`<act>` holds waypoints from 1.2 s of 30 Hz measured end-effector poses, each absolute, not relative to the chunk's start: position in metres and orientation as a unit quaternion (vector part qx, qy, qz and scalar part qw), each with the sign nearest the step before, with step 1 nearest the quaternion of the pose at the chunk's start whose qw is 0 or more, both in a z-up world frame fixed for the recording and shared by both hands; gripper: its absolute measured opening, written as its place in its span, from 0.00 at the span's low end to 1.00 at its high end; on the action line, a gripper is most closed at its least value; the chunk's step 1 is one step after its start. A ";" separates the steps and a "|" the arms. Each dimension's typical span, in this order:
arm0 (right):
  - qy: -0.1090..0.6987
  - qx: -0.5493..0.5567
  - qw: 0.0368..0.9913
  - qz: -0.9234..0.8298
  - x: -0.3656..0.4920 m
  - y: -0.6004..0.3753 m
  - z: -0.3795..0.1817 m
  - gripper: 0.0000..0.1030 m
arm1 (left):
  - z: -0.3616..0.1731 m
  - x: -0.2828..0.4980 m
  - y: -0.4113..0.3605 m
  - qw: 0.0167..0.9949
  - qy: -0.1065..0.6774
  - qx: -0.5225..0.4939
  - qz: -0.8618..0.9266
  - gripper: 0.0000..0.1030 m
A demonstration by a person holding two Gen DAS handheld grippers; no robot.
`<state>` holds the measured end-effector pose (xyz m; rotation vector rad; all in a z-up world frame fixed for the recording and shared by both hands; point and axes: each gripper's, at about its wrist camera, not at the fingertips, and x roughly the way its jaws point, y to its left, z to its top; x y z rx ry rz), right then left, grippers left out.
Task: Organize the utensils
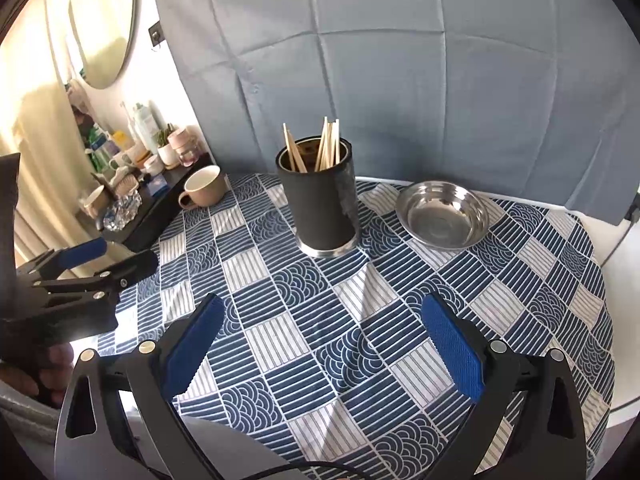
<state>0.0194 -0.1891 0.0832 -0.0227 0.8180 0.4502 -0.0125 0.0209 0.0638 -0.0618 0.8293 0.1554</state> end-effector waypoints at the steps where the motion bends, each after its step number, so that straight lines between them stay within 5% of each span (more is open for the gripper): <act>1: 0.394 -0.011 0.893 0.216 0.020 -0.189 0.083 0.92 | 0.063 -0.012 0.019 0.911 0.405 -0.027 0.073 0.94; 36: 0.401 -0.032 0.890 0.213 0.017 -0.182 0.077 0.92 | 0.052 -0.008 0.024 0.898 0.432 -0.029 0.072 0.94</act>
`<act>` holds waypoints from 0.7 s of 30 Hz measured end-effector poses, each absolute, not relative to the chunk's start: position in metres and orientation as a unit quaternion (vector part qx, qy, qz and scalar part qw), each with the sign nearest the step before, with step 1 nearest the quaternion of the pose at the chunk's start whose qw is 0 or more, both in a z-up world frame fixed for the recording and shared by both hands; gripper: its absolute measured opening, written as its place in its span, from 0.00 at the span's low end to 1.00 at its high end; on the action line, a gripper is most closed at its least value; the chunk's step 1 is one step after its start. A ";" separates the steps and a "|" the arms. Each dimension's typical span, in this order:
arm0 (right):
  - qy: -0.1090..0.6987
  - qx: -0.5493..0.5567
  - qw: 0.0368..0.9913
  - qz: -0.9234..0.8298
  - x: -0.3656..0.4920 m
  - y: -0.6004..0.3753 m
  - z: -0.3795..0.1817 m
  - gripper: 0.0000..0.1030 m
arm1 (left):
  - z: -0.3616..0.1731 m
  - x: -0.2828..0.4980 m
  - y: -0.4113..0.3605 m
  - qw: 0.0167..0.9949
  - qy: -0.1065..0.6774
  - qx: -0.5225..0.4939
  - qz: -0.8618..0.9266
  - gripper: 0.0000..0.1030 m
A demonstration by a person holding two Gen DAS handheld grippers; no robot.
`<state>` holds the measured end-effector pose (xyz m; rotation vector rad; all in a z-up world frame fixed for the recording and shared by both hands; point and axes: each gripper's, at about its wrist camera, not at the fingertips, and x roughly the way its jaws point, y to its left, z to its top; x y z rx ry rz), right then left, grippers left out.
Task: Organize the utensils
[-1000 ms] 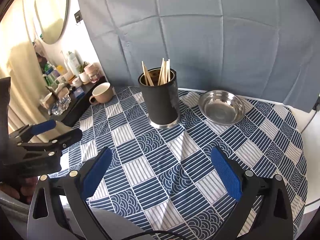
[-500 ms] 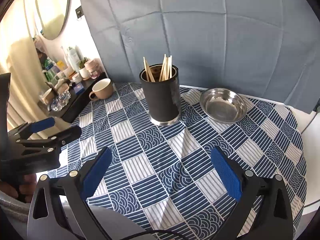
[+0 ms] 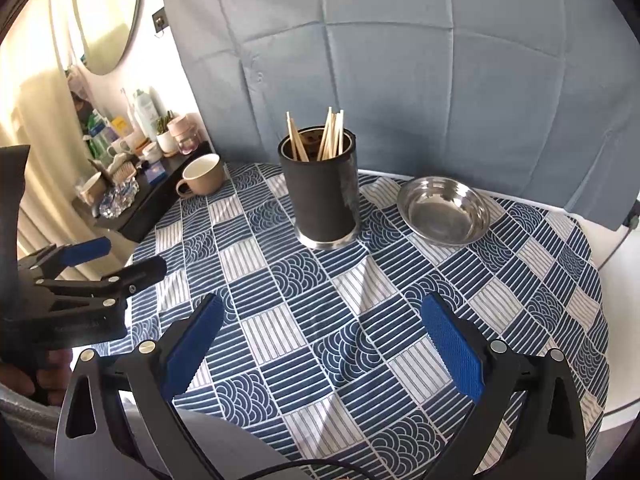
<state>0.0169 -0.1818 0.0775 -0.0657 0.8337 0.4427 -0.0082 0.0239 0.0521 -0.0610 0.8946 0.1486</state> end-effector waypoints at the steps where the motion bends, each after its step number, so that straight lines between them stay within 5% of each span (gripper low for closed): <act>1: 0.401 -0.032 0.890 0.213 0.017 -0.181 0.078 0.92 | 0.052 -0.009 0.023 0.899 0.432 -0.029 0.072 0.94; 21: 0.405 -0.036 0.888 0.213 0.016 -0.180 0.076 0.92 | 0.048 -0.009 0.025 0.895 0.440 -0.036 0.068 0.94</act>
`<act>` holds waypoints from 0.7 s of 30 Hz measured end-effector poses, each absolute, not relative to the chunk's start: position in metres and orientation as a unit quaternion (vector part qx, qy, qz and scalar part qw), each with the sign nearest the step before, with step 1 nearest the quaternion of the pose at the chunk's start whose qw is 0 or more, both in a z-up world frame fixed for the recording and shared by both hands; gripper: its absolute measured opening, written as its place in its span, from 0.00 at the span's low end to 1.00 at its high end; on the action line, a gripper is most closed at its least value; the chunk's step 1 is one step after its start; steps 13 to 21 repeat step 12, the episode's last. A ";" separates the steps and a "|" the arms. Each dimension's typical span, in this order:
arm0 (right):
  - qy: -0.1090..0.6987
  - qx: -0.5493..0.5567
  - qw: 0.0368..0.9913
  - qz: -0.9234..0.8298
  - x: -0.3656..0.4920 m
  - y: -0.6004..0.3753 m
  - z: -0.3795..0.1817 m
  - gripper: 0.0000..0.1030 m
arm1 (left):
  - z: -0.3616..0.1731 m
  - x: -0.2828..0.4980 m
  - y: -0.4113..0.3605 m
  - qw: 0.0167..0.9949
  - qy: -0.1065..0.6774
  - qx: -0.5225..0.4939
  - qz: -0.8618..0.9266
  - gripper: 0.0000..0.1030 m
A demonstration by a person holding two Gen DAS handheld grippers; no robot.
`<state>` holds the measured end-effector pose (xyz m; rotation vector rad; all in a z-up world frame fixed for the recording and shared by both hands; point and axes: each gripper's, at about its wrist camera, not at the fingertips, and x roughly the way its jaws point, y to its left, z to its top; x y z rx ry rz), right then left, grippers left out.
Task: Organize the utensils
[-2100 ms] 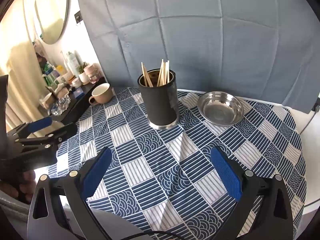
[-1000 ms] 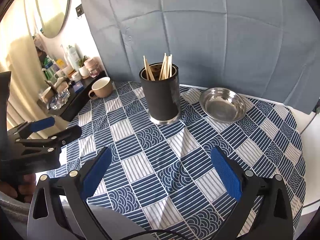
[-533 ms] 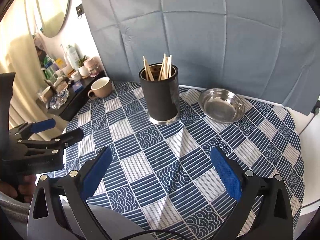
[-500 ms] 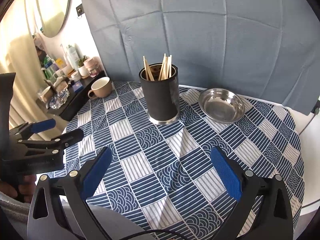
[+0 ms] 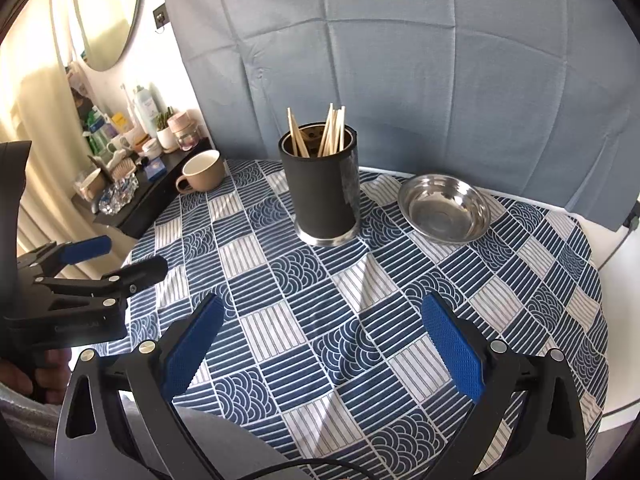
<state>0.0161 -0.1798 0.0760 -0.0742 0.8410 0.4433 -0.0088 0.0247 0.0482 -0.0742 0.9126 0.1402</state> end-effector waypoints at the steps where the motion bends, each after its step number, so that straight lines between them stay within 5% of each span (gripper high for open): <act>1: 0.405 -0.036 0.888 0.214 0.016 -0.180 0.076 0.92 | 0.048 -0.009 0.025 0.895 0.440 -0.037 0.067 0.94; 21: 0.406 -0.036 0.887 0.216 0.015 -0.178 0.074 0.92 | 0.048 -0.008 0.025 0.893 0.443 -0.035 0.064 0.94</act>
